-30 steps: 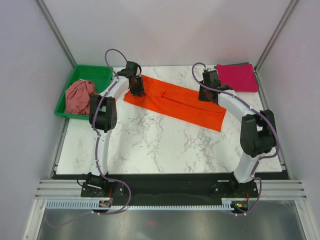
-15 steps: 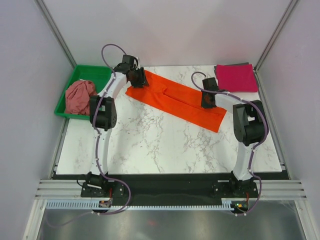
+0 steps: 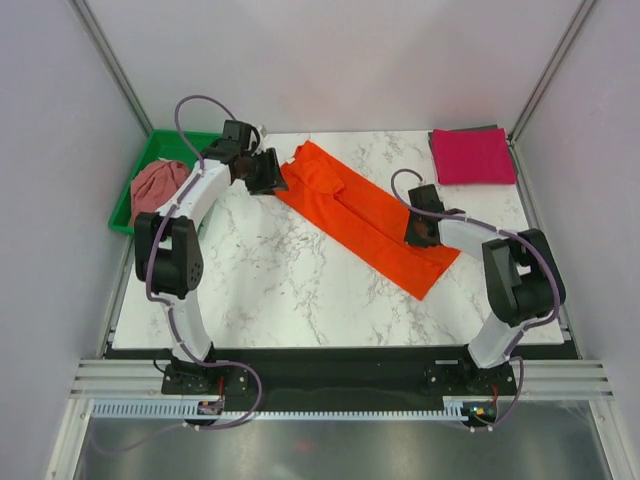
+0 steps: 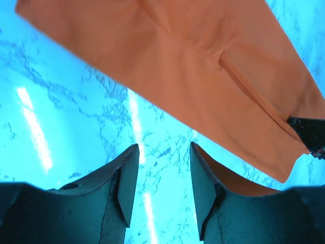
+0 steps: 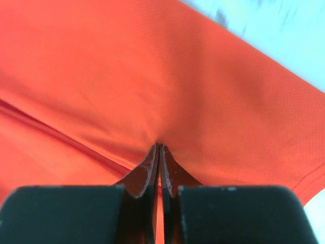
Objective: Fold and stack the t-shirts
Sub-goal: Fold the tshirt
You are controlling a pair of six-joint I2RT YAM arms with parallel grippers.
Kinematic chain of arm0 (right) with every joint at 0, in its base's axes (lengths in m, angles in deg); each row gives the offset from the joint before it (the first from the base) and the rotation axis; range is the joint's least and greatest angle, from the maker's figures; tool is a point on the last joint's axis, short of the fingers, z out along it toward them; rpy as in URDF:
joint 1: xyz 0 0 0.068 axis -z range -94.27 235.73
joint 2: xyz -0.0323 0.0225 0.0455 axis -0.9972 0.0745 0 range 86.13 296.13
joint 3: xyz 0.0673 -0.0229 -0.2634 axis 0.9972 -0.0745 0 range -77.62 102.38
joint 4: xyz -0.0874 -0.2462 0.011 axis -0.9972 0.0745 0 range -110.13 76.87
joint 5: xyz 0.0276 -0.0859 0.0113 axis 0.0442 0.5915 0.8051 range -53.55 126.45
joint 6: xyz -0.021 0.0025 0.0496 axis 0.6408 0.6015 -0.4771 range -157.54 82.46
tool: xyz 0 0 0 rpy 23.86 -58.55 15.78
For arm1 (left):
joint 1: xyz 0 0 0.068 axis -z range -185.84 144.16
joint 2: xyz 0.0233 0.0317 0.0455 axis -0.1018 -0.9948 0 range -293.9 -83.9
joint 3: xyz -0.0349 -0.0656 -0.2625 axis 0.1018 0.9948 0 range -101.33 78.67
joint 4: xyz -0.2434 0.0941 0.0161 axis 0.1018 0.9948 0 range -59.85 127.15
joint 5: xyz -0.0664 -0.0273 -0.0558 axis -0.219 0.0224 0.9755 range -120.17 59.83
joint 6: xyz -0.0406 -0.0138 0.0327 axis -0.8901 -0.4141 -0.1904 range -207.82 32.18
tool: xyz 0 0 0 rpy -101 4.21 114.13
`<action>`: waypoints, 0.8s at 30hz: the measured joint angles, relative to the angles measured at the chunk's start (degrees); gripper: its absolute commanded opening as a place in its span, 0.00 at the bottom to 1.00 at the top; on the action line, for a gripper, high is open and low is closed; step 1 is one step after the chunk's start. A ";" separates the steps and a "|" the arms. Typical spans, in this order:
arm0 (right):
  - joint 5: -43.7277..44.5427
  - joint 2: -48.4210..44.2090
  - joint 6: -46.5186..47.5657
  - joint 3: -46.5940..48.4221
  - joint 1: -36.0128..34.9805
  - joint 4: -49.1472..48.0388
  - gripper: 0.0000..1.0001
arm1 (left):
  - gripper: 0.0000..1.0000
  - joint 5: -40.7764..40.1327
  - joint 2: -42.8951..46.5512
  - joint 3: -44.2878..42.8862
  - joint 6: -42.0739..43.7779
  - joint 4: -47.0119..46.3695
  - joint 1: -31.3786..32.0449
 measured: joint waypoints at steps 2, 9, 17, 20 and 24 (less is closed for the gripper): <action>0.26 -2.60 -2.64 -2.97 -1.88 0.09 0.09 | 0.52 -0.15 1.73 3.65 -0.02 -0.20 0.00; 0.02 -13.31 -10.91 -9.22 -8.33 6.47 0.16 | 0.49 -0.24 4.50 12.68 -1.38 -1.55 0.02; 1.25 -22.40 -12.26 0.98 -8.00 10.99 0.17 | 0.43 1.51 -4.57 6.54 -4.83 -6.86 0.59; 0.81 -23.96 -11.58 3.21 -8.00 10.47 0.17 | 0.42 2.78 -11.23 0.81 -6.34 -8.55 0.79; 0.31 -24.24 -10.21 3.61 -8.00 10.40 0.16 | 0.41 3.74 -20.70 -8.04 -7.52 -10.25 1.03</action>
